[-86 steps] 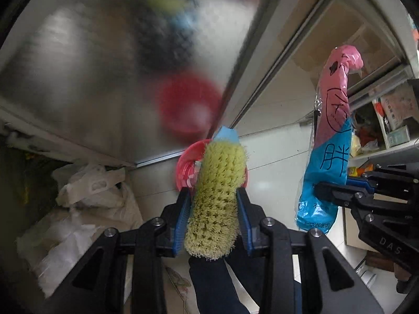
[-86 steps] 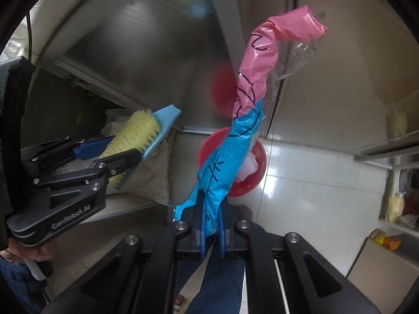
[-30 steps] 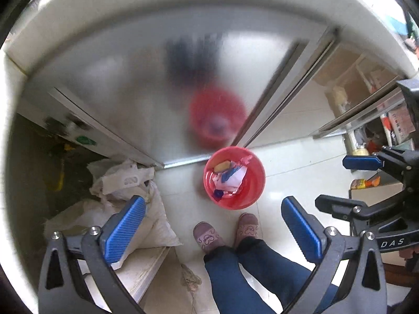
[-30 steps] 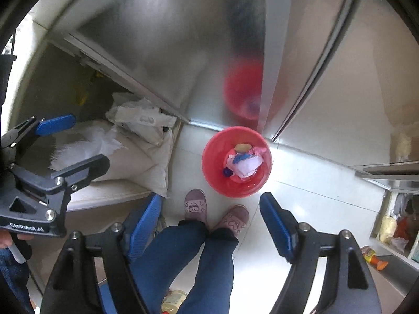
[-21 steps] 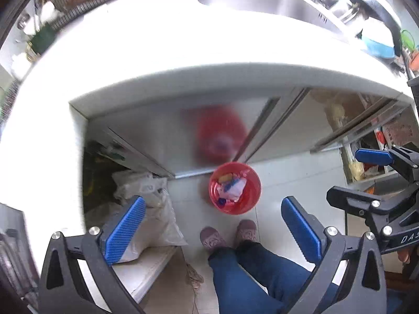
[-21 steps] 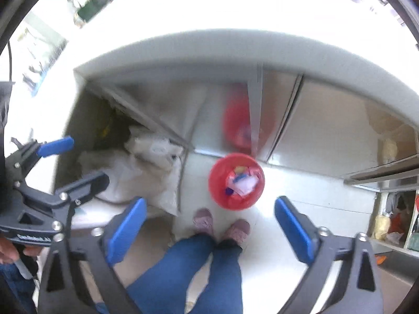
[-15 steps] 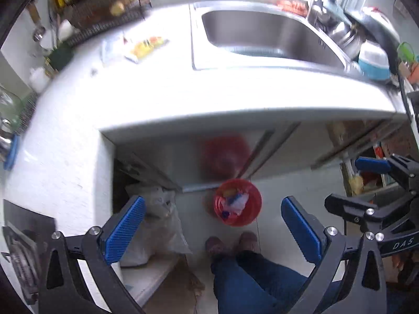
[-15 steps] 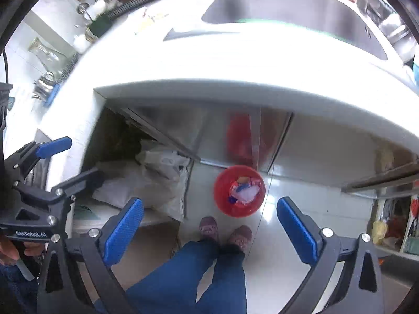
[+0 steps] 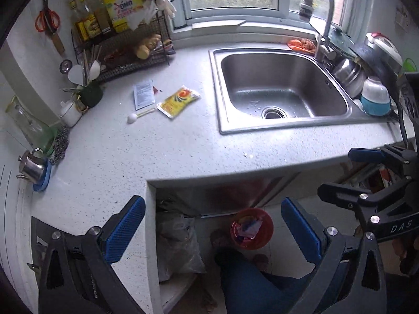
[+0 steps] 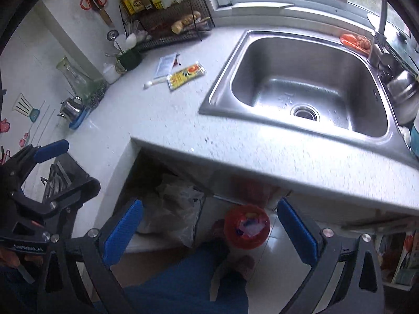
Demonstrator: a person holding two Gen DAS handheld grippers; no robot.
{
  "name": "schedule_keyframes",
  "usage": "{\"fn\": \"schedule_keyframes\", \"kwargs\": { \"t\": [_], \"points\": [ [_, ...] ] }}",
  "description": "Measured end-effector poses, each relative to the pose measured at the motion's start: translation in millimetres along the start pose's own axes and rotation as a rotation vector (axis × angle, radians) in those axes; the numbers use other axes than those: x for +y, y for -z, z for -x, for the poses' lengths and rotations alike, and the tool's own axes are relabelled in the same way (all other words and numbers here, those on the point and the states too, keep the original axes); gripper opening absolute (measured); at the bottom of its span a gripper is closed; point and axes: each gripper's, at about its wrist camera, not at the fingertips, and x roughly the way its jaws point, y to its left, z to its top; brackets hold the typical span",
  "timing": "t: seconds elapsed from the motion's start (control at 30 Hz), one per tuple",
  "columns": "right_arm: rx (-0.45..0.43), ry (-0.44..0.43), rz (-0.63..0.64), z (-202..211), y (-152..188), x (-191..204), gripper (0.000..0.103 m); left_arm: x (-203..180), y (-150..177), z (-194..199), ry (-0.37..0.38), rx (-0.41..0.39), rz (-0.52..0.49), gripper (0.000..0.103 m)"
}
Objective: Collect trash
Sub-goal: 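Raise both tools back up to the counter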
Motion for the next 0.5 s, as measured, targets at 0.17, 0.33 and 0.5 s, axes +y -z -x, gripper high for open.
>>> {"fn": "schedule_keyframes", "kwargs": {
  "t": [0.17,0.33,0.5],
  "points": [
    [-0.011,-0.008,0.064,4,-31,9,0.102,23,-22,-7,-0.016,-0.010,0.052,0.103],
    [-0.004,-0.012,0.106,-14,-69,18,0.102,49,-49,-23,-0.035,-0.011,0.063,0.103],
    [0.022,-0.008,0.144,-41,-113,33,0.102,88,-80,-48,-0.034,0.012,0.079,0.103]
  ]
}}
